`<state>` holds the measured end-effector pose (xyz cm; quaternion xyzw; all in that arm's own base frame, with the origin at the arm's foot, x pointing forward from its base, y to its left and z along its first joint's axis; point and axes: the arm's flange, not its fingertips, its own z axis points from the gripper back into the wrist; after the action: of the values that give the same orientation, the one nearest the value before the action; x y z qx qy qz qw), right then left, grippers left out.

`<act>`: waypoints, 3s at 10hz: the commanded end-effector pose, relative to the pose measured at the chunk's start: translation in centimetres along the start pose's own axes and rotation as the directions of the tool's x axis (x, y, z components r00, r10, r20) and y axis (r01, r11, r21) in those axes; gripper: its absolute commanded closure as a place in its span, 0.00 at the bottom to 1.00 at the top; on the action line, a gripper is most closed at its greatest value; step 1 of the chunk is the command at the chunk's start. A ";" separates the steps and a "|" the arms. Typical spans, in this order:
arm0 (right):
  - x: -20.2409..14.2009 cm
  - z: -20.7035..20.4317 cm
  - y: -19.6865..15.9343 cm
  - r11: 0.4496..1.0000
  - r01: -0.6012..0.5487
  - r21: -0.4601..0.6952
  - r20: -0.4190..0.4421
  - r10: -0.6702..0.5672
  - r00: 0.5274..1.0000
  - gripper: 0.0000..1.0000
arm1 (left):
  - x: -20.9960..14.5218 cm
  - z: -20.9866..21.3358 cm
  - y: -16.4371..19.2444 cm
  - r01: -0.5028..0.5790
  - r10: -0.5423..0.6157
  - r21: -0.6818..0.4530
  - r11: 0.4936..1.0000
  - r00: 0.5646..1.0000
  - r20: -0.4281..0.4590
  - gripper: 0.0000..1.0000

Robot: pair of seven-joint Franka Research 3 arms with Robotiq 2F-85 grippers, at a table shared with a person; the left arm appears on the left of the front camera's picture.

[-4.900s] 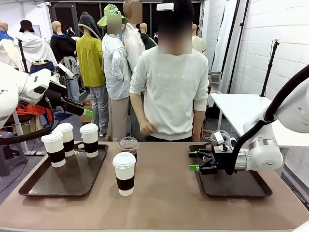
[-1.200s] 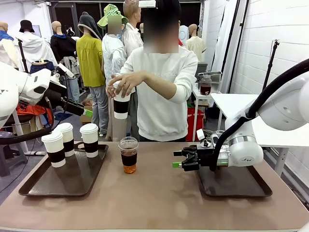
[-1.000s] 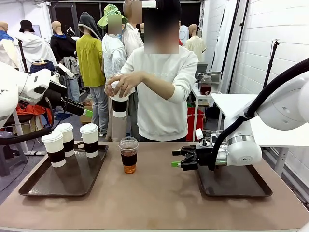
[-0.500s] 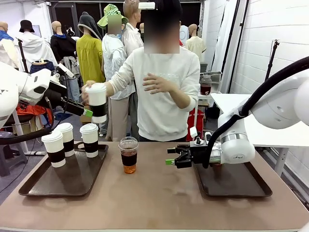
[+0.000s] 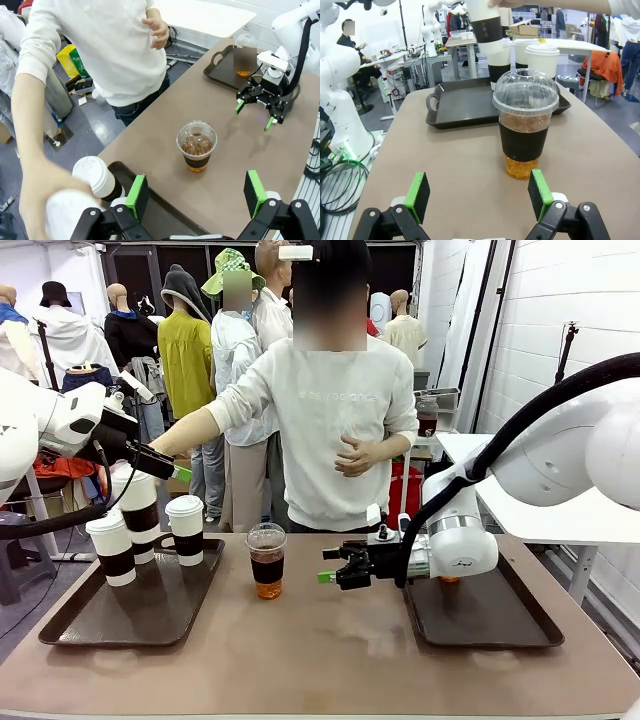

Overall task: Distribute the coffee onto the tray.
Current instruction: Pick up another iced Americano from the middle of the table and place it on the right Handle tray.

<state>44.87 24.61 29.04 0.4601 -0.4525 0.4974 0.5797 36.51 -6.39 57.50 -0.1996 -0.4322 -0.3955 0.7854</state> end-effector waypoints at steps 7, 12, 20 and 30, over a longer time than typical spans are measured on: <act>0.5 -4.7 -5.4 0.998 -0.023 0.060 -0.021 0.024 0.999 0.00 | -0.3 -0.1 0.2 0.000 0.000 -0.013 1.000 1.000 0.009 0.00; 0.0 -4.5 -5.3 0.998 -0.040 0.056 -0.013 0.041 0.999 0.00 | -0.3 -0.1 0.2 0.000 0.000 -0.013 1.000 1.000 0.009 0.00; -0.7 -8.3 -7.4 0.996 -0.043 0.079 -0.009 0.044 0.999 0.00 | -0.3 -0.1 0.2 0.000 0.000 -0.013 1.000 1.000 0.009 0.00; -1.8 -10.5 -11.0 0.996 -0.009 0.091 0.012 0.008 1.000 0.00 | -0.3 -0.1 0.2 0.000 0.000 -0.013 1.000 1.000 0.009 0.00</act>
<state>55.23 32.96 24.74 0.4731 -0.4453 0.5214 0.5532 36.50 -6.40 57.50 -0.1996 -0.4323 -0.3955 0.7854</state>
